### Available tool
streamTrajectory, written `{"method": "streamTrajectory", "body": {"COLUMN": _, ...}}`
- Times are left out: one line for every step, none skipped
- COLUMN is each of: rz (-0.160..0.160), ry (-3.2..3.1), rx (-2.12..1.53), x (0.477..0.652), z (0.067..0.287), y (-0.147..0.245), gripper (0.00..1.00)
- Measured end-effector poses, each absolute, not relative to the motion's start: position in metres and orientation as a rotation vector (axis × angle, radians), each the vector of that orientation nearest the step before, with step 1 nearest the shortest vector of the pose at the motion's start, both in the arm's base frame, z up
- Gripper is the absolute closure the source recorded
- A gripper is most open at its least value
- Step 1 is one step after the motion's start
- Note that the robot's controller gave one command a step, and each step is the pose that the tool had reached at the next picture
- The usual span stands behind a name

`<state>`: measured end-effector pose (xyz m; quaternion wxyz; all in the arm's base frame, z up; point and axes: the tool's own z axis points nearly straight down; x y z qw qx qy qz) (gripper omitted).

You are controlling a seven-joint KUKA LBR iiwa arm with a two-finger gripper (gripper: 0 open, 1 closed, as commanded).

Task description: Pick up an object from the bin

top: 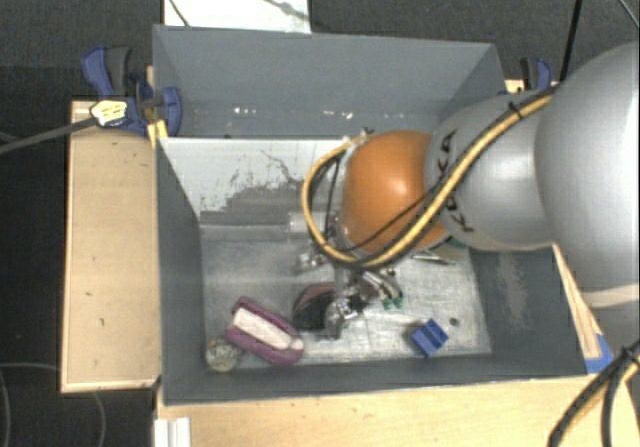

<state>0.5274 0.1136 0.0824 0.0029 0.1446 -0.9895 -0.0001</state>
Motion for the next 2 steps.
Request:
{"method": "streamTrajectory", "body": {"rz": -0.004, "ry": -3.112, "rx": 0.447, "x": 0.530, "z": 0.086, "y": 0.115, "gripper": 1.00}}
{"method": "streamTrajectory", "body": {"rz": -0.001, "ry": -3.101, "rx": 0.565, "x": 0.539, "z": 0.219, "y": 0.114, "gripper": 1.00}}
